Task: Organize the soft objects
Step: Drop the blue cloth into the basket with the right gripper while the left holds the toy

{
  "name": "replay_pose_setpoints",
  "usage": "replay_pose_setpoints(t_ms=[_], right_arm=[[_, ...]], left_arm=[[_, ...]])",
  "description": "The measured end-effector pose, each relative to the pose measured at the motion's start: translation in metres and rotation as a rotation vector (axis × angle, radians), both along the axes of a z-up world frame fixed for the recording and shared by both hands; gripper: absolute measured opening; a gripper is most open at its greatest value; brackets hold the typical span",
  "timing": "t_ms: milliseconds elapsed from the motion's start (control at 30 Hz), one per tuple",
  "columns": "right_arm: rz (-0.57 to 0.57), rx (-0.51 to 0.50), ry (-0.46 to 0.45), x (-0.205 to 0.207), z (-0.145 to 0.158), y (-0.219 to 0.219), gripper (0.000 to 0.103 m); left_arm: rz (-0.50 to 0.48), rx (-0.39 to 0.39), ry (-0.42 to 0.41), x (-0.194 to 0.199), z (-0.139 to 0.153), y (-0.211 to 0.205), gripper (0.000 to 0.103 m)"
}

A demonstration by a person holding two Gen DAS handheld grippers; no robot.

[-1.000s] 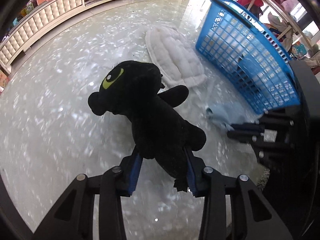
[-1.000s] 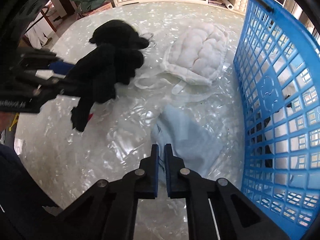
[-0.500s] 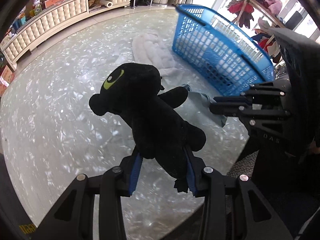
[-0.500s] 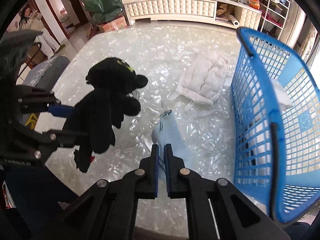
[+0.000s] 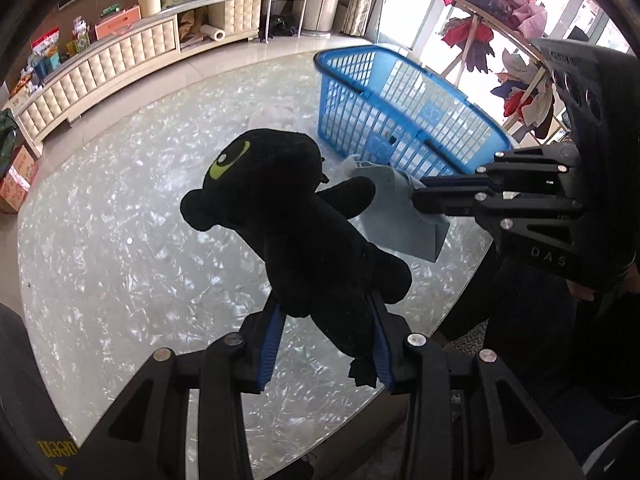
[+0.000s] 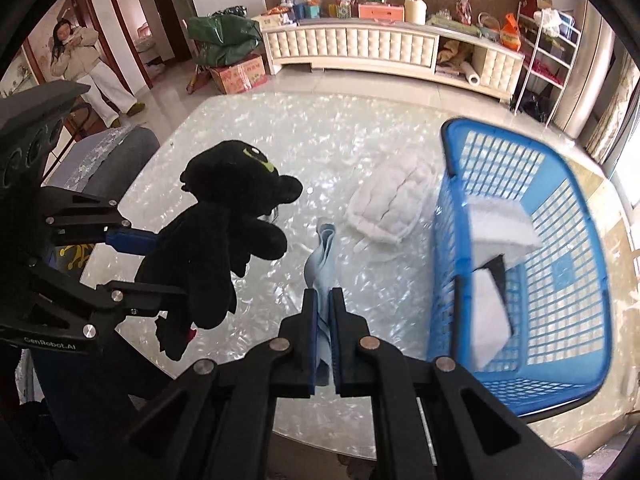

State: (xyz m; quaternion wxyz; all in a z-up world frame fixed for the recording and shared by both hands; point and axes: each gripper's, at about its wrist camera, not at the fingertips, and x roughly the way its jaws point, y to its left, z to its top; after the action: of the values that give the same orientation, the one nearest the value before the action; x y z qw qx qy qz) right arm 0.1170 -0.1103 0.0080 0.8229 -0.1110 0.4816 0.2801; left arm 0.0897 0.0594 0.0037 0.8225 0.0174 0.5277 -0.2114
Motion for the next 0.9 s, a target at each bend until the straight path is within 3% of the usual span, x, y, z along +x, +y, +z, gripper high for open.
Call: replay_pose_setpoints(t_ms=[500, 767, 900], right_arm=[[-0.047, 0.081, -0.094, 0.011, 0.046, -0.055, 0.005], [-0.080, 0.044, -0.102, 0.020, 0.039, -0.080, 0.005], [-0.094, 0.025, -0.039, 0.032, 0.023, -0.090, 0.005]], left_arm=[[-0.055, -0.023, -0.078, 0.015, 0.037, -0.043, 0.037], [-0.093, -0.023, -0.086, 0.032, 0.040, -0.069, 0.037], [-0.101, -0.025, -0.085, 0.037, 0.040, -0.079, 0.037]])
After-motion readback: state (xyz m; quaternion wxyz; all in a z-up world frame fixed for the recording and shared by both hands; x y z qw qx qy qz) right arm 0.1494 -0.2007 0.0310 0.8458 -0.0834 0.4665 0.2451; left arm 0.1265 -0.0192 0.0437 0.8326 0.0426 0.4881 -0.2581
